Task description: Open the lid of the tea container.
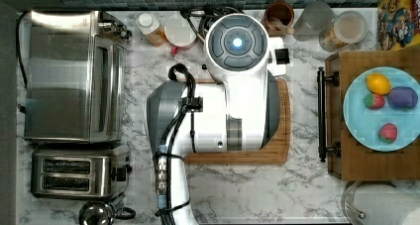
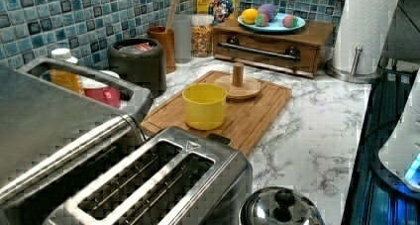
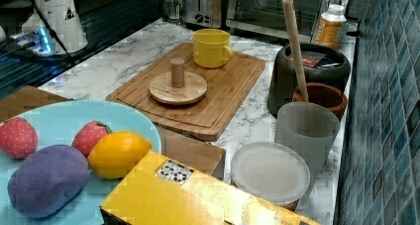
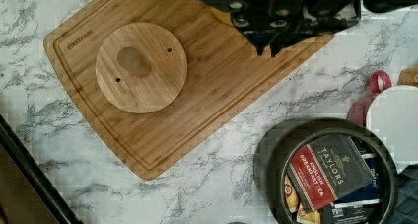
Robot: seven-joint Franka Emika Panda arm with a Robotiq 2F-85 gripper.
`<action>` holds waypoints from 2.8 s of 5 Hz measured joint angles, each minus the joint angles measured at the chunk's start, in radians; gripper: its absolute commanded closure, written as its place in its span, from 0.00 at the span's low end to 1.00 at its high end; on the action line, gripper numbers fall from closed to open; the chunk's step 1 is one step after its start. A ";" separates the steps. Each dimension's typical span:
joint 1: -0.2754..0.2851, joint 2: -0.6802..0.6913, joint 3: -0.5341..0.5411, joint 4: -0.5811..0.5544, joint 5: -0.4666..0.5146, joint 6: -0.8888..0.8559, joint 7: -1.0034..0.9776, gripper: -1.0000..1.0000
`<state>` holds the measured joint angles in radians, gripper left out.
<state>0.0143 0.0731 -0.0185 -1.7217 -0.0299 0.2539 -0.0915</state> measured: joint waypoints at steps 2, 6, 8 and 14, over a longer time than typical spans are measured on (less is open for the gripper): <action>0.000 0.005 0.005 0.000 0.001 0.004 0.000 1.00; -0.014 0.017 -0.036 -0.113 -0.015 0.059 0.000 1.00; -0.044 0.017 -0.080 -0.229 -0.016 0.108 0.000 0.00; -0.092 0.000 -0.095 -0.493 0.022 0.359 0.000 0.00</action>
<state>-0.0782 0.0733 -0.1134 -2.2148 -0.0082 0.6133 -0.0917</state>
